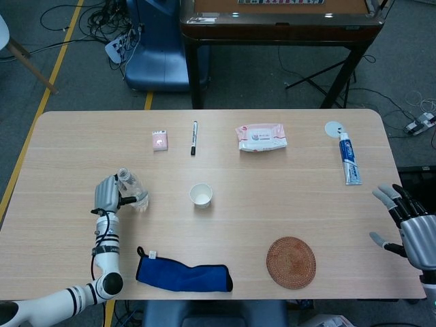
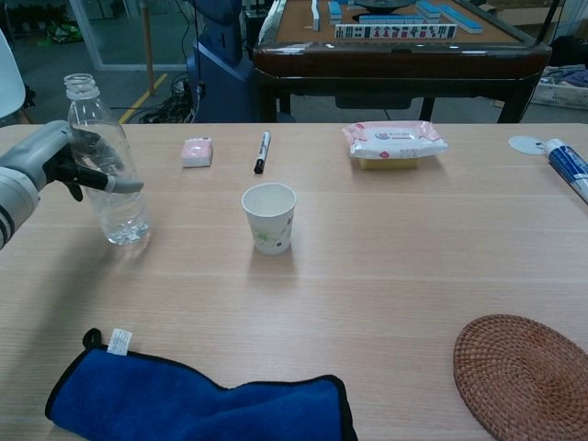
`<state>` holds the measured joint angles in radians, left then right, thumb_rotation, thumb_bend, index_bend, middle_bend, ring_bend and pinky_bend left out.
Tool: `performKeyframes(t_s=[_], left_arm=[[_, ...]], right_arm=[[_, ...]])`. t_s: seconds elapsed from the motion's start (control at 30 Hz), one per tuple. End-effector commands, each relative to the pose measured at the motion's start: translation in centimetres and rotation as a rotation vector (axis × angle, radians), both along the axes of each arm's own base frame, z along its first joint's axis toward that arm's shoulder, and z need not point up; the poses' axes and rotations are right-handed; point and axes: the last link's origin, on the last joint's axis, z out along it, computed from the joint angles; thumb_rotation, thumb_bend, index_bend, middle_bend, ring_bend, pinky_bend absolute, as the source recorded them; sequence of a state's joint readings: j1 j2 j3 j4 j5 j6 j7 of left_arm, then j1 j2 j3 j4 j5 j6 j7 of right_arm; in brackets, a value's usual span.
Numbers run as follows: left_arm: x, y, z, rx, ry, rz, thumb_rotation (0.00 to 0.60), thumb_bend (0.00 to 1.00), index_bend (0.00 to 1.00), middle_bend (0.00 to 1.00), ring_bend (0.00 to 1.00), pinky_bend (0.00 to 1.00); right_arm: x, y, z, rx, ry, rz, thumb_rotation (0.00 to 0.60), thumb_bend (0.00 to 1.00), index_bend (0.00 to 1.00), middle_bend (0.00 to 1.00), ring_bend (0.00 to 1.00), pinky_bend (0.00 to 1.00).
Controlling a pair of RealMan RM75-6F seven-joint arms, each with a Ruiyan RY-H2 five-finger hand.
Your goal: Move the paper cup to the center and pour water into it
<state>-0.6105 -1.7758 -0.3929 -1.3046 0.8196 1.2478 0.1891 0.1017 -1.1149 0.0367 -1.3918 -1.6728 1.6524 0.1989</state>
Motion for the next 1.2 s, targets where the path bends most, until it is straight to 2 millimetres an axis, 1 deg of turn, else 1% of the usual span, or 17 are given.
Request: performKeyframes(t_s=[0.03, 0.27, 0.5, 0.63, 0.83, 0.97, 1.2], left_arm=[[1.4, -0.2, 0.7, -0.013, 0.09, -0.05, 0.6, 0.06, 0.71, 0.75, 0.58, 0.6], [4.4, -0.6, 1.7, -0.038, 0.256, -0.15, 0.6, 0.06, 0.72, 0.75, 0.58, 0.6], [6.4, -0.7, 1.6, -0.061, 0.436, -0.249, 0.6, 0.06, 0.72, 0.76, 0.58, 0.61], [7.1, -0.4, 1.2, -0.06, 0.59, -0.309, 0.6, 0.06, 0.72, 0.77, 0.59, 0.61], [8.5, 0.4, 1.0, -0.089, 0.683, -0.287, 0.6, 0.06, 0.72, 0.77, 0.59, 0.61], [9.4, 0.4, 0.6, -0.123, 0.737, -0.269, 0.6, 0.06, 0.72, 0.77, 0.59, 0.61], [10.4, 0.4, 0.0, -0.161, 0.843, -0.22, 0.6, 0.06, 0.72, 0.77, 0.59, 0.61]], right_arm=[[0.0, 0.1, 0.0, 0.001, 0.001, 0.001, 0.6, 0.0, 0.18, 0.16, 0.08, 0.32], [0.1, 0.2, 0.0, 0.008, 0.002, 0.006, 0.6, 0.0, 0.18, 0.16, 0.08, 0.32], [0.2, 0.4, 0.1, 0.008, 0.0, 0.009, 0.6, 0.0, 0.18, 0.16, 0.08, 0.32], [0.1, 0.5, 0.2, 0.006, -0.003, 0.009, 0.6, 0.0, 0.18, 0.16, 0.08, 0.32], [0.1, 0.5, 0.4, 0.004, -0.007, 0.005, 0.6, 0.0, 0.18, 0.16, 0.08, 0.32], [0.0, 0.5, 0.5, 0.004, -0.012, 0.0, 0.6, 0.0, 0.18, 0.16, 0.08, 0.32], [-0.1, 0.5, 0.7, 0.004, -0.018, -0.003, 0.6, 0.0, 0.18, 0.16, 0.08, 0.32]])
